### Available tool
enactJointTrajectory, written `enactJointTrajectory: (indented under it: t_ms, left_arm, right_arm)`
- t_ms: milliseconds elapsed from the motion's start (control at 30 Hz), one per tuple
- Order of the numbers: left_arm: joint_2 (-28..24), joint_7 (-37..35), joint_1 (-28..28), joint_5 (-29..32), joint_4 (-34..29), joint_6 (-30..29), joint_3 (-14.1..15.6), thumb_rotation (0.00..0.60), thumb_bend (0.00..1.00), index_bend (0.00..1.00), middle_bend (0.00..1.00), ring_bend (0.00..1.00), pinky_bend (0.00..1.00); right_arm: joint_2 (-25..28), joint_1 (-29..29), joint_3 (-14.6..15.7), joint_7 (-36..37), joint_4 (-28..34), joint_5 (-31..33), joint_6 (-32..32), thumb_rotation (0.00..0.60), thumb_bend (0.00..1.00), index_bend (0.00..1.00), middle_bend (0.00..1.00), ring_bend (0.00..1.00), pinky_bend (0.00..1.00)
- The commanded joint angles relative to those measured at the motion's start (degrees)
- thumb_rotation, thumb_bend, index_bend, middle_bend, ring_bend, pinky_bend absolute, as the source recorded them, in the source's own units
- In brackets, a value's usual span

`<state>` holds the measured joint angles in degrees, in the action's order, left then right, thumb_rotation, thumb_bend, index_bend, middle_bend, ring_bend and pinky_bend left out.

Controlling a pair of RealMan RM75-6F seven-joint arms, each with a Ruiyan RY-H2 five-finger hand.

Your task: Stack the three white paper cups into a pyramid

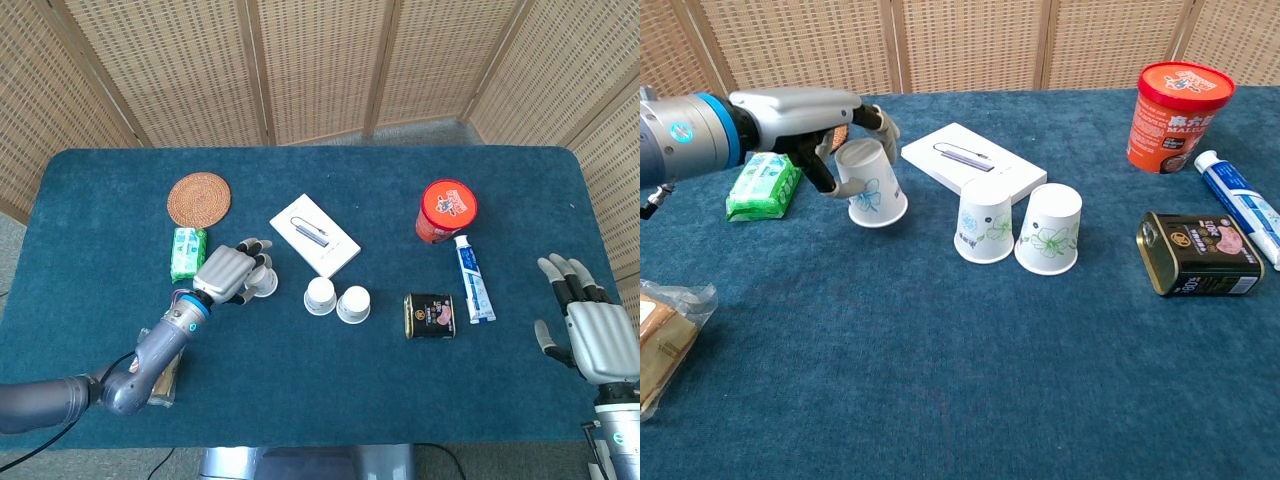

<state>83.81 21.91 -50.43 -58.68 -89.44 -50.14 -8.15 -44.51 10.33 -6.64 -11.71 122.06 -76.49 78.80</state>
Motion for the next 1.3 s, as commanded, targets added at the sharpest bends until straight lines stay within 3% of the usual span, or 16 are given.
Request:
enactJointTrajectory:
  t_ms: [33, 300, 467, 667, 933, 1300]
  left_arm:
    - [-3.0, -1.0, 0.2, -1.6, -4.2, -0.8, -0.9, 0.6, 0.45, 0.39, 0.16, 0.17, 0.58]
    - [-9.5, -3.6, 0.3, -3.7, -13.2, -1.5, -3.2, 0.6, 0.45, 0.39, 0.16, 0.17, 0.58]
    - [-10.2, -3.3, -1.0, -3.5, -15.3, -0.7, -4.0, 0.6, 0.45, 0.39, 0.16, 0.17, 0.58]
    - [-7.7, -0.1, -4.3, -0.8, -15.1, 0.6, -4.8, 0.6, 0.45, 0.39, 0.15, 0.17, 0.58]
    - [-2.4, 3.2, -9.2, 4.7, -10.4, 2.1, -5.4, 0.6, 0.45, 0.39, 0.15, 0.17, 0.58]
    - [2.3, 3.6, -12.8, 7.7, -6.3, 2.6, -5.9, 0.6, 0.45, 0.38, 0.15, 0.17, 0.58]
  right_arm:
    - [-0.1, 0.0, 0.1, 0.0, 0.0, 0.0, -0.1, 0.6, 0.49, 0.05, 0.0, 0.0, 0.24]
    - [-0.1, -0.1, 0.2, 0.4, 0.0, -0.7, 0.1, 0.6, 0.49, 0.05, 0.0, 0.0, 0.24]
    - [0.0, -0.4, 0.3, 0.8, 0.0, -1.0, 0.4, 0.6, 0.49, 0.05, 0.0, 0.0, 0.24]
    - [0.3, -1.0, 0.6, 1.6, -0.6, -1.4, 0.8, 0.6, 0.49, 0.05, 0.0, 0.0, 0.24]
    - [0.7, -2.0, 1.1, 3.2, -1.6, -2.2, 1.6, 0.6, 0.49, 0.05, 0.0, 0.0, 0.24]
    - [1.4, -3.4, 1.5, 5.6, -3.1, -2.3, 2.7, 0.6, 0.49, 0.05, 0.0, 0.0, 0.24]
